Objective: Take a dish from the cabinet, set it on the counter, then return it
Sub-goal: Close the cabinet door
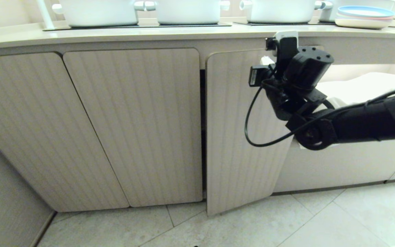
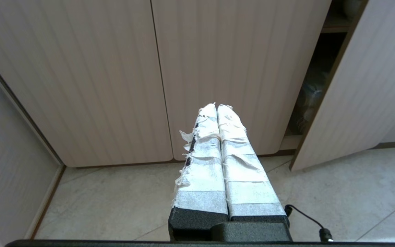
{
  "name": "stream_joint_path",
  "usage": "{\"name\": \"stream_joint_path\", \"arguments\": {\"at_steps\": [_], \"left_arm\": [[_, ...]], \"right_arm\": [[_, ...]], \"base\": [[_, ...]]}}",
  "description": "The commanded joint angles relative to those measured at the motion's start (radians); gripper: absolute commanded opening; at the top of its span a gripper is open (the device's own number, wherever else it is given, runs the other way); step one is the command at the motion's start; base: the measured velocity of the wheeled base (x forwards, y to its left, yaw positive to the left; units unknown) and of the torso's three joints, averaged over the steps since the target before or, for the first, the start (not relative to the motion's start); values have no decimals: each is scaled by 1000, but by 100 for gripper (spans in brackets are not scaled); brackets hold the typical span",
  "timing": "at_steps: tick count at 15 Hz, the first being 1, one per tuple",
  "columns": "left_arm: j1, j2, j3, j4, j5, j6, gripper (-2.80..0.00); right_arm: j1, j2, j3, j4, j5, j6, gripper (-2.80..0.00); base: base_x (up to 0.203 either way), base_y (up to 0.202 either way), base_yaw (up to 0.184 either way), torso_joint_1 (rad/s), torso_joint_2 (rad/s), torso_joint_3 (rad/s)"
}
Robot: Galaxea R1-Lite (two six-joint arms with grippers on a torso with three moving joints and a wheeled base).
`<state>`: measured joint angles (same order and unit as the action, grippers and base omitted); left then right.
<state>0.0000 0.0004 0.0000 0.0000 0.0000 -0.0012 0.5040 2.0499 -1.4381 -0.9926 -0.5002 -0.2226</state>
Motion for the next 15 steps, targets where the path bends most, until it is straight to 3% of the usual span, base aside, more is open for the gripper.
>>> {"name": "stream_joint_path", "arguments": {"at_steps": [1, 15], "left_arm": [[0, 0, 0, 0, 0, 0, -280], [0, 0, 0, 0, 0, 1, -280]], "right_arm": [[-1, -25, 25, -7, -3, -1, -280], [0, -564, 627, -19, 6, 10, -280]], "base": [[0, 0, 0, 0, 0, 0], [0, 0, 0, 0, 0, 0]]}}
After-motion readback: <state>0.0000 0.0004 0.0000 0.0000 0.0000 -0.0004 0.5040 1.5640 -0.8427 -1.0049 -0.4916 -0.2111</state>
